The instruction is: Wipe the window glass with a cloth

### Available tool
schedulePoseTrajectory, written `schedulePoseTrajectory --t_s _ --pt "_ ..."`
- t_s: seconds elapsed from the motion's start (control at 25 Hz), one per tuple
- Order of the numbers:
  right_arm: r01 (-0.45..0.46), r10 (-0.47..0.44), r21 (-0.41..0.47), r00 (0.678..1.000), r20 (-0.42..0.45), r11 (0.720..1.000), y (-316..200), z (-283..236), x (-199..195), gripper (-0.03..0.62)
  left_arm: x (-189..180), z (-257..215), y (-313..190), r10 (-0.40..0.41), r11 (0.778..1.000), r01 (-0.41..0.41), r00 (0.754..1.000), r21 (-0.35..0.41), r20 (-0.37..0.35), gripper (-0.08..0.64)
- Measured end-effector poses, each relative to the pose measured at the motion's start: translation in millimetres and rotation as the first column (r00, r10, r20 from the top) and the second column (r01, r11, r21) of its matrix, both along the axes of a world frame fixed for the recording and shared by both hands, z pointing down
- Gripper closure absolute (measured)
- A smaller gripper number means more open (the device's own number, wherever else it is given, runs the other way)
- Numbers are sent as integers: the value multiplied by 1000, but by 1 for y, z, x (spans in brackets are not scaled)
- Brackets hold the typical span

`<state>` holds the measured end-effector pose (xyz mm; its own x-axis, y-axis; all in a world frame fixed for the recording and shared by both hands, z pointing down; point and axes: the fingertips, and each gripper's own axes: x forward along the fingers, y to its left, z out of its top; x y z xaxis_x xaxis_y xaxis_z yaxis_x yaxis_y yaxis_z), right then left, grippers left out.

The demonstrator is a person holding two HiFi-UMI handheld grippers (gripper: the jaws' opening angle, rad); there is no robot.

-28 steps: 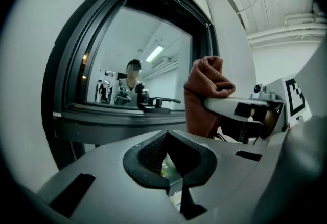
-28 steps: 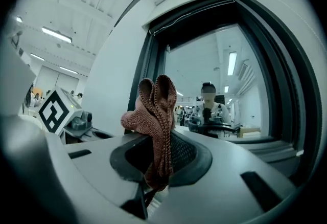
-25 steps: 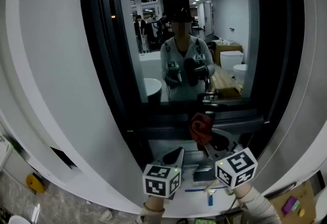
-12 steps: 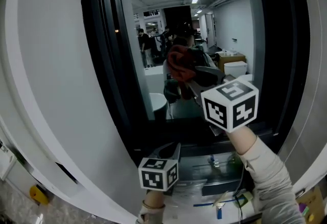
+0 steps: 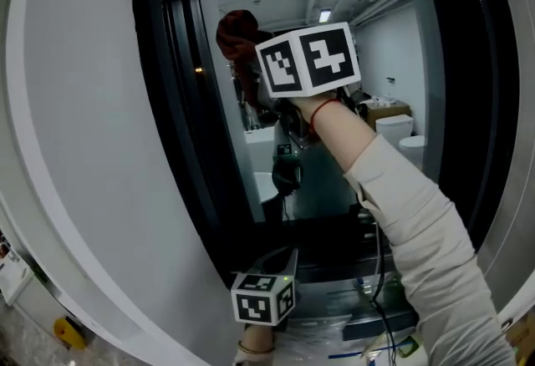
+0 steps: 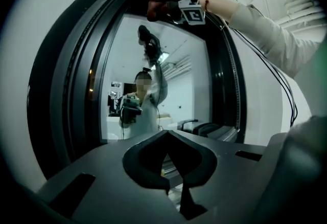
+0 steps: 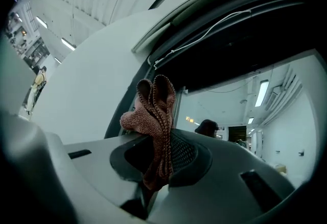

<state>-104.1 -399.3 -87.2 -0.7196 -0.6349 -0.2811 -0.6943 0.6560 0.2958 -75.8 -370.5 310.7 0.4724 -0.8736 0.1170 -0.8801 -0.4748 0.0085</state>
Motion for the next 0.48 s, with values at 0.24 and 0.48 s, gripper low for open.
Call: schedulePoseTrajectory --t_s 0.24,0.48 --pt "-54 54 5 999 10 999 -28 -33 -15 541 -11 -2 -14 -15 1000 15 1000 6 -4 555" --pt "-147 148 48 988 -35 988 -44 -39 -10 541 -15 -4 -22 -21 1000 21 1000 14 -1 555"
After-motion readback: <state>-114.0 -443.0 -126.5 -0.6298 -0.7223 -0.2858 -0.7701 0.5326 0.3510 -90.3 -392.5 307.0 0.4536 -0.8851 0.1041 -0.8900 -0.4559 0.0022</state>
